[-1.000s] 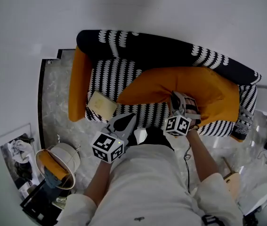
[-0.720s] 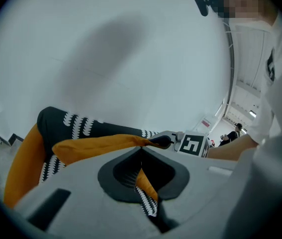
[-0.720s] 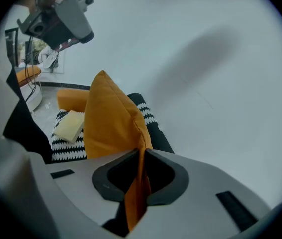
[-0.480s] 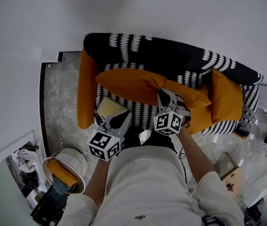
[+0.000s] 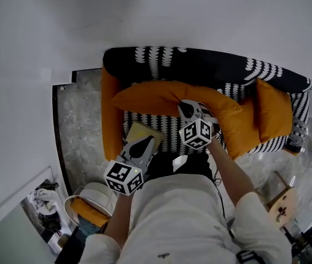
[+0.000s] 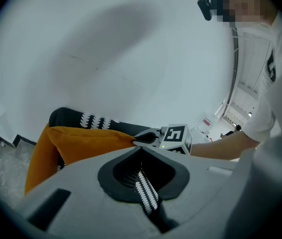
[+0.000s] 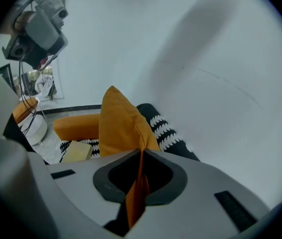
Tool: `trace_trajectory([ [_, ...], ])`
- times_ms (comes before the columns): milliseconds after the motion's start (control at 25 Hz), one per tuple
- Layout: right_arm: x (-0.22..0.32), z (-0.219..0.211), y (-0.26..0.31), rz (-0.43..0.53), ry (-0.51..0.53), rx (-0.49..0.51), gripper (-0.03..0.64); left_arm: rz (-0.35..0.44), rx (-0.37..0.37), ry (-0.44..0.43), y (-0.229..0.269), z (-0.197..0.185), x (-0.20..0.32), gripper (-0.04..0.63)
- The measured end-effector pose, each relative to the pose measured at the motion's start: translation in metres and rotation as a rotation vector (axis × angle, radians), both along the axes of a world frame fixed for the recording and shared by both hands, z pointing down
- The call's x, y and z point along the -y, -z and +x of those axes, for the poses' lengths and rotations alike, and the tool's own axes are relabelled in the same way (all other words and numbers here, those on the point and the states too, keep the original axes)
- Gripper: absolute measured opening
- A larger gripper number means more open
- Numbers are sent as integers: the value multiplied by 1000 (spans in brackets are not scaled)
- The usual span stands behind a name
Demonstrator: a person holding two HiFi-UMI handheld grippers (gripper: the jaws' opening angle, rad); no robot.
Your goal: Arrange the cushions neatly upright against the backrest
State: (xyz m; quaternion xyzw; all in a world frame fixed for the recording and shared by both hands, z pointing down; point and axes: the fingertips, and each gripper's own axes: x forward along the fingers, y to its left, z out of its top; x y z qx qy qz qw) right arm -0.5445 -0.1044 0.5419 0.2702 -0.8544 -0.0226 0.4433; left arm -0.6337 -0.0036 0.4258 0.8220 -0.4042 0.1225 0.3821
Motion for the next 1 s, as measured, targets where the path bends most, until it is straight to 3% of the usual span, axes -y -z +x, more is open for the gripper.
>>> trace_trajectory([
  [280, 29, 14, -57, -133, -101, 8, 25, -23, -13, 29, 0, -10, 12, 12],
  [720, 92, 10, -68, -125, -213, -69, 49, -39, -57, -41, 1, 6, 29, 12],
  [1000, 120, 23, -50, -96, -311, -7, 26, -13, -48, -50, 11, 15, 42, 12],
])
